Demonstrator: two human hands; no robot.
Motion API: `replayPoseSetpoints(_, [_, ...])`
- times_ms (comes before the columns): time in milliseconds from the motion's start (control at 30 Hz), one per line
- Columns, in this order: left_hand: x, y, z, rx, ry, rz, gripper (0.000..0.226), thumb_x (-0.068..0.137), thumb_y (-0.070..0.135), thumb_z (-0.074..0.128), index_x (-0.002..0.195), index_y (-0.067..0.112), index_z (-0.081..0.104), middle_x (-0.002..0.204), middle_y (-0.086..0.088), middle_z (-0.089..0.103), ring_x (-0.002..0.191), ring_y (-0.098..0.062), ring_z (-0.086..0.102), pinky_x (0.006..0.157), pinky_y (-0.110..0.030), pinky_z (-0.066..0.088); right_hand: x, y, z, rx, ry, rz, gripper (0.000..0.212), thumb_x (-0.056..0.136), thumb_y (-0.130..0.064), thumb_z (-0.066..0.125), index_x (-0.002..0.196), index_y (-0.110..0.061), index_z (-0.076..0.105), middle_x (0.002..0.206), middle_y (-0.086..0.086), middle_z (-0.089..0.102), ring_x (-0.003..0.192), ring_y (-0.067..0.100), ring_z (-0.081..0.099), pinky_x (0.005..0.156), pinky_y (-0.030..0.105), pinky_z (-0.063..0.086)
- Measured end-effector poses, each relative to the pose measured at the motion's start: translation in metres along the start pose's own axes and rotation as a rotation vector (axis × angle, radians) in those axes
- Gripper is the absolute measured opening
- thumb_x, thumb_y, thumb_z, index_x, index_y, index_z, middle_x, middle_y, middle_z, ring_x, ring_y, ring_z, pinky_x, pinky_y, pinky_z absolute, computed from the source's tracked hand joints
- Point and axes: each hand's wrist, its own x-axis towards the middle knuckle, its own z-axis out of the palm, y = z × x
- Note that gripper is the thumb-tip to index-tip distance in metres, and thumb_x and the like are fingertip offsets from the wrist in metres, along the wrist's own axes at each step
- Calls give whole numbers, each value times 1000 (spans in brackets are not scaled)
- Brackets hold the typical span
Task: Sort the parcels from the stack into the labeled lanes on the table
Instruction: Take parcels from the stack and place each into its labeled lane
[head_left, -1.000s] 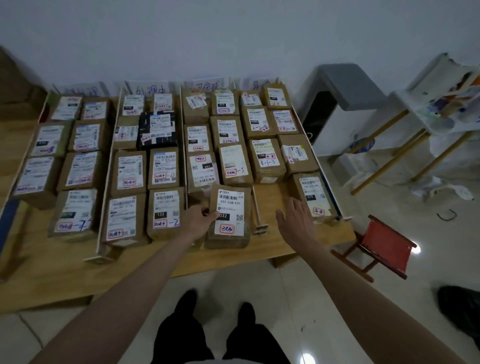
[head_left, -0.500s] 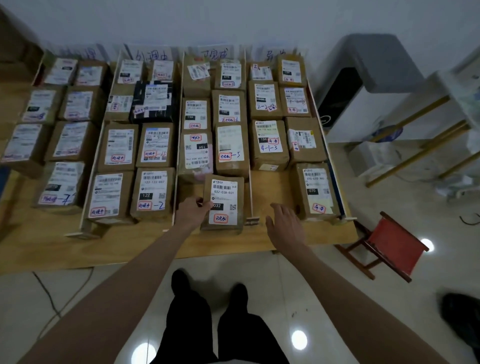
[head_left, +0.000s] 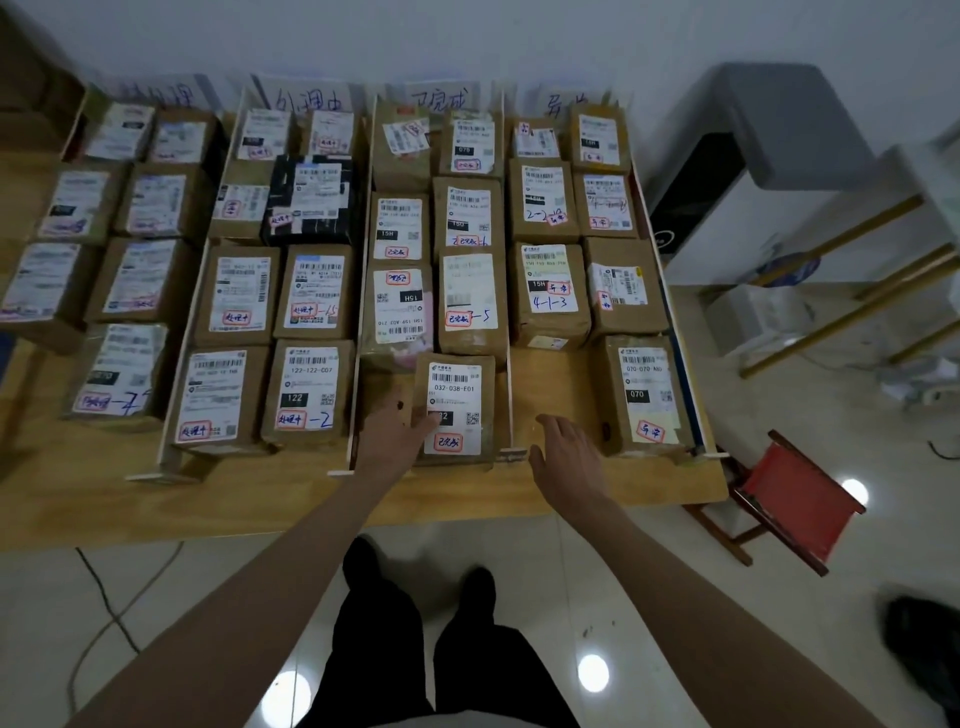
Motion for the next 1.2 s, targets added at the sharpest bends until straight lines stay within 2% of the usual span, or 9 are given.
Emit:
replayPoseSetpoints(100, [-11,1,1,62,-24,107,78,79,36,79,144,29,36,143,-4,45,128,-25,48,96,-48,46,5,-3,-2,8,-11,-3,48,100,-24,49,146,-16,39,148,3,45,138,20,40,113,35,35])
replayPoseSetpoints(200, [-15,3,6,71,-66,119,91,77,33,81,151,31,29,147,1,39,130,-23,46,100,-47,45,9,-6,-3,-1,-22,-6,48,100,-24,48,147,-15,38,149,4,45,139,21,39,113,35,34])
replayPoseSetpoints(300, [-14,6,8,67,-52,116,92,77,30,81,151,33,27,143,-1,44,129,-23,47,98,-45,45,10,-8,-4,0,-31,3,49,100,-23,48,147,-15,38,149,5,44,139,22,39,113,36,35])
replayPoseSetpoints(633, [0,12,9,30,-42,119,89,76,23,81,146,37,29,140,-2,47,124,-26,53,96,-50,51,9,-5,-2,15,-30,6,48,99,-16,47,146,-14,40,147,4,47,135,20,44,108,34,41])
replayPoseSetpoints(833, [3,21,14,57,-30,116,93,76,23,81,148,39,24,140,-4,45,127,-29,49,100,-48,44,7,-3,-2,31,-38,20,49,99,-15,47,147,-13,39,147,5,47,135,20,44,109,34,41])
replayPoseSetpoints(967, [0,25,17,76,-18,99,98,79,24,79,152,39,15,143,-4,42,125,-30,51,96,-48,47,8,-1,-5,47,-47,30,50,98,-14,47,148,-13,38,149,5,45,136,20,43,107,35,44])
replayPoseSetpoints(1200, [1,29,19,114,-38,65,100,81,27,78,156,24,11,146,-7,39,129,-30,47,98,-47,45,10,-1,-8,50,-62,22,50,98,-14,46,147,-13,38,147,6,46,132,22,46,103,36,46])
